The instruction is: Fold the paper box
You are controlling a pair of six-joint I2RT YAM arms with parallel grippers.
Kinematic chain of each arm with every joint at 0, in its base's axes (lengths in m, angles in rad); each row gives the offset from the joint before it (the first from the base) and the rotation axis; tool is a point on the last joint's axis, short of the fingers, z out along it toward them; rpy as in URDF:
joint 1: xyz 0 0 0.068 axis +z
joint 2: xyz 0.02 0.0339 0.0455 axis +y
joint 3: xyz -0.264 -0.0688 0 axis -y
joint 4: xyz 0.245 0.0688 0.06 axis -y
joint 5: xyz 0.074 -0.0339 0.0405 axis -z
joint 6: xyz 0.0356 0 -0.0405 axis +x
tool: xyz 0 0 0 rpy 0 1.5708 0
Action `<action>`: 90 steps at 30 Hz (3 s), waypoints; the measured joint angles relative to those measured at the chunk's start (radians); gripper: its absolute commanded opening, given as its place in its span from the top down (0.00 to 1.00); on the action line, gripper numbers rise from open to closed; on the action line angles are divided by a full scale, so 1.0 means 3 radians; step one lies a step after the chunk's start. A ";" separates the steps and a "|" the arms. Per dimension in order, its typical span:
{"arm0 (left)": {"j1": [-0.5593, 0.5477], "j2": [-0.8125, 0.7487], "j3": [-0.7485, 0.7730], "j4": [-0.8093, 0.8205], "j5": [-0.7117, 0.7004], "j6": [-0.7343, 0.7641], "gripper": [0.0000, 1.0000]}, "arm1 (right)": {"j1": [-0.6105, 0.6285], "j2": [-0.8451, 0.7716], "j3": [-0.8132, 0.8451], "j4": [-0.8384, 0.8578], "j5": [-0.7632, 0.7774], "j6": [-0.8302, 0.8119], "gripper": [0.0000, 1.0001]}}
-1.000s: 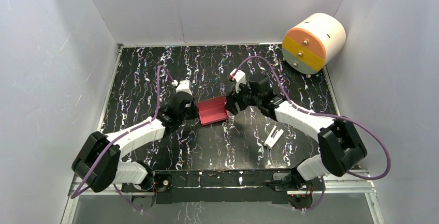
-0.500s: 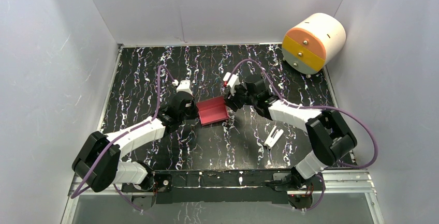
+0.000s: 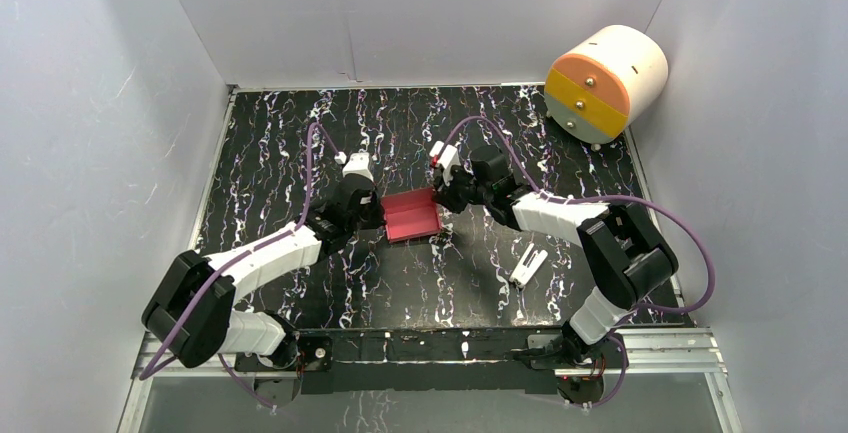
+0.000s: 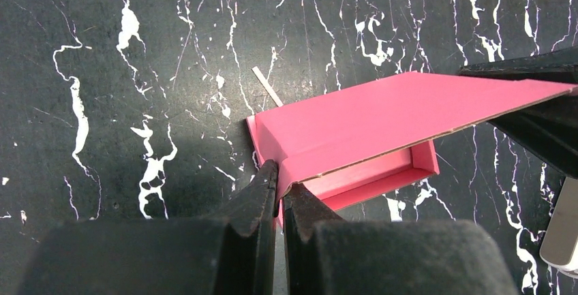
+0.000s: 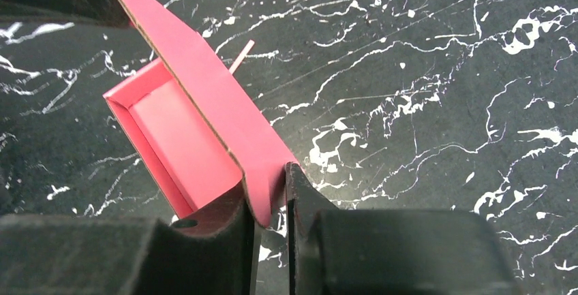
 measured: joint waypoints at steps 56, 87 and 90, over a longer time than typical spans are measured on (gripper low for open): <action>0.0022 0.0183 -0.0061 0.0610 -0.0191 -0.0151 0.98 | 0.0706 0.0333 -0.0223 0.1080 0.2570 0.2055 0.95; -0.0001 0.0127 -0.0810 0.1144 0.0047 -0.0464 0.95 | 0.1053 0.0390 -0.0889 0.2186 0.2870 0.2282 0.85; -0.0013 0.0170 -0.0871 0.1144 0.0095 -0.0500 0.95 | 0.1088 0.0390 -0.0927 0.2258 0.2846 0.2276 0.85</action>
